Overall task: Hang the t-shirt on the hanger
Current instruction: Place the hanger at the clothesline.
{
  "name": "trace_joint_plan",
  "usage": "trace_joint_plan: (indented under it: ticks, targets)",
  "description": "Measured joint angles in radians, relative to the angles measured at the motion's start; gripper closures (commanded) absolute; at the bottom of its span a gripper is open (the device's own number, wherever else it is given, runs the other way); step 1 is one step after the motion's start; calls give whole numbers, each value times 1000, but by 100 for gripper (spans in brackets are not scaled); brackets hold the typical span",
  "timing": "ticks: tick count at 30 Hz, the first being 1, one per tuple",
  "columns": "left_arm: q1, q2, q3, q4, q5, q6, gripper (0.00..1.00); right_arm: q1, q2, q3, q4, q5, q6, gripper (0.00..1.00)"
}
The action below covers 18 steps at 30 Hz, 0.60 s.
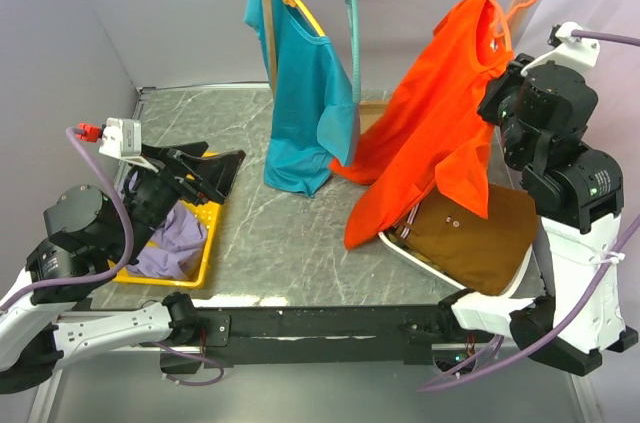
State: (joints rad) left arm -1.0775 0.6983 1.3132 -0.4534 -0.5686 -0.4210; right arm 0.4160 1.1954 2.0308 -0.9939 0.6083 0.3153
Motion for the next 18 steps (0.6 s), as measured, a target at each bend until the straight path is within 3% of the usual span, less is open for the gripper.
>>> trace_joint_plan:
  ticks: [18]
  targets:
    - [0,5,0,-1,-1,1,1,-10,153,86,124,-7,-96,100]
